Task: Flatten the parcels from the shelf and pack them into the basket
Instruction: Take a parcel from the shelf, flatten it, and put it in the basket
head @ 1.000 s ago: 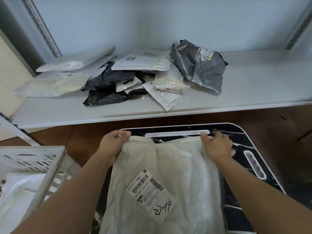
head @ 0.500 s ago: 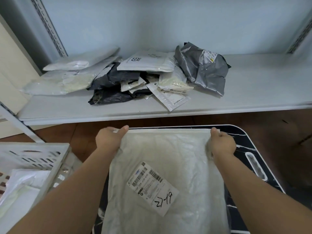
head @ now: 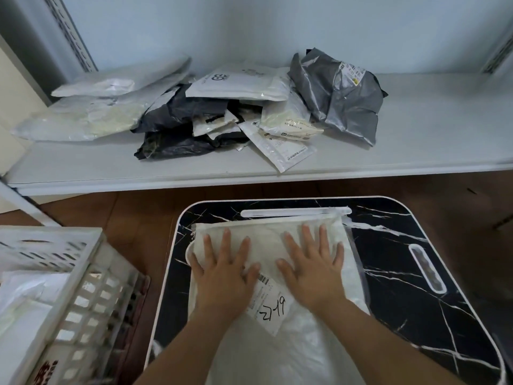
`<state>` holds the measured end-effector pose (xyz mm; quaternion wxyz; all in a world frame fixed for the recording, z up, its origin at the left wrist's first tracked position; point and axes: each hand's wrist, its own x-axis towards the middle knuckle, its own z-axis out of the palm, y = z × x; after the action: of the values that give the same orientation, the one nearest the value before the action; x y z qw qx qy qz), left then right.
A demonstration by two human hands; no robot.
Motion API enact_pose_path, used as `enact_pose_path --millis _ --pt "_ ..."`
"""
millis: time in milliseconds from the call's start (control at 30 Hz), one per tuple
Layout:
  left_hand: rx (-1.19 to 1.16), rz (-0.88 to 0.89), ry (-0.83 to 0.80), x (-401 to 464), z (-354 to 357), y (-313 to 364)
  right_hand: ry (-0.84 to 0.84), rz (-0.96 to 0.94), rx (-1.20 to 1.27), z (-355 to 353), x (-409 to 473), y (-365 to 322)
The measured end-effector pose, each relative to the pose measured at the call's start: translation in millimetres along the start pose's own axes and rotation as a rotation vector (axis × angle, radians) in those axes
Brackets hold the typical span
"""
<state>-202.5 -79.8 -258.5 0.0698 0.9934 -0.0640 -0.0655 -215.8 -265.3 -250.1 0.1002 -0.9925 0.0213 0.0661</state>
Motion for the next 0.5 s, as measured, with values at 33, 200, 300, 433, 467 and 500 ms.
enact_pose_path --millis 33,200,300,433,467,500 --pt "0.035 0.020 0.015 -1 5 0 -0.039 -0.011 -0.010 3 1 -3" --pt "0.087 0.069 0.027 1 28 -3 -0.162 -0.073 -0.120 19 3 -8" --pt "0.102 0.092 0.048 3 35 -3 -0.181 -0.079 -0.125 25 4 -6" --pt "0.100 0.091 0.036 7 36 -4 -0.107 -0.085 -0.111 34 7 -2" --pt "0.095 0.087 0.024 8 36 -3 -0.098 -0.084 -0.107 36 8 -2" --pt "0.093 0.085 0.011 8 37 -3 -0.093 -0.080 -0.107 40 8 -1"
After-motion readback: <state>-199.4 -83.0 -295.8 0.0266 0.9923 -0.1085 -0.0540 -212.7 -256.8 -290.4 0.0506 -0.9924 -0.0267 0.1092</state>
